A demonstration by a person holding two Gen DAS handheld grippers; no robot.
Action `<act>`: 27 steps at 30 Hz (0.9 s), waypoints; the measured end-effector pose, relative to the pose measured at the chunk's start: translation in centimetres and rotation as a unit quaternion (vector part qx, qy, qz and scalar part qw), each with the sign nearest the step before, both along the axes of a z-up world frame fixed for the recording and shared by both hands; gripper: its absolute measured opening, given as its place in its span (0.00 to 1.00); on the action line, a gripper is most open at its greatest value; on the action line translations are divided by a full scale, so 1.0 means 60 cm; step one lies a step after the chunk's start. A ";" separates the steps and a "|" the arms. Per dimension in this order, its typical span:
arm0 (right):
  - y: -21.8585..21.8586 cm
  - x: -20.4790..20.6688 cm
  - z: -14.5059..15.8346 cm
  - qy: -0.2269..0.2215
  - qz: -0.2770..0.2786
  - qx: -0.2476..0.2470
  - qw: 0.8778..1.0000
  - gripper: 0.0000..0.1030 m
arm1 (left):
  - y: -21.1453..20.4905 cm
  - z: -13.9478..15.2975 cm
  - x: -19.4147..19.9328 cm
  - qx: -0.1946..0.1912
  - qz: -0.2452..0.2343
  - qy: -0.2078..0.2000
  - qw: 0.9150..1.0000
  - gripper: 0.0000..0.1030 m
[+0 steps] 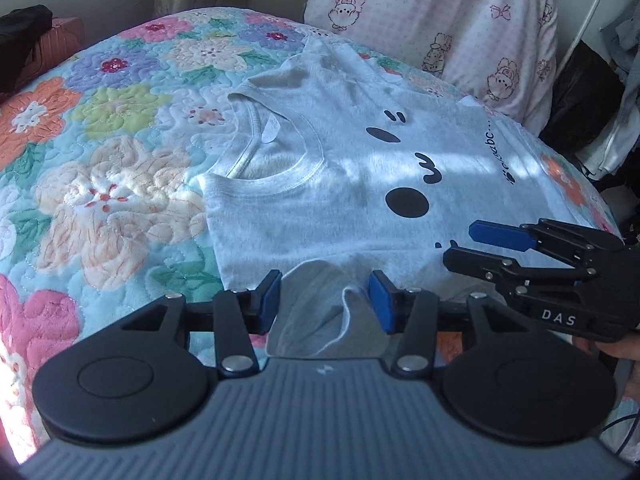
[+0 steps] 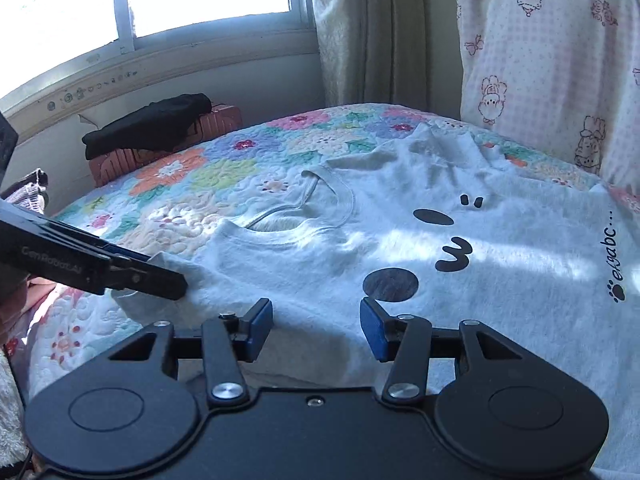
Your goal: Fold clothes
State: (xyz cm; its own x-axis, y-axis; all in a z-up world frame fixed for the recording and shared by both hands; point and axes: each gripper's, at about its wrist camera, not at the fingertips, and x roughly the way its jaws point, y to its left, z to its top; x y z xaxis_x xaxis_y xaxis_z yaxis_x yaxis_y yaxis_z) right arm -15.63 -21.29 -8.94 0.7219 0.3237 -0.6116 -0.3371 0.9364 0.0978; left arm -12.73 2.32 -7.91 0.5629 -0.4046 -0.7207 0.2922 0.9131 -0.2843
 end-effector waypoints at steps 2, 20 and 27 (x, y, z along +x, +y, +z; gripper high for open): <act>-0.002 -0.003 0.000 0.003 0.007 0.001 1.000 0.49 | 0.000 -0.006 0.004 0.011 0.004 0.004 1.000 0.50; 0.145 -0.041 -0.058 -0.043 0.084 -0.232 0.968 0.50 | 0.012 -0.014 0.015 -0.045 0.020 0.022 0.999 0.12; 0.116 -0.036 -0.052 -0.038 0.061 -0.192 0.979 0.14 | -0.016 0.001 -0.007 -0.002 -0.012 0.009 1.000 0.12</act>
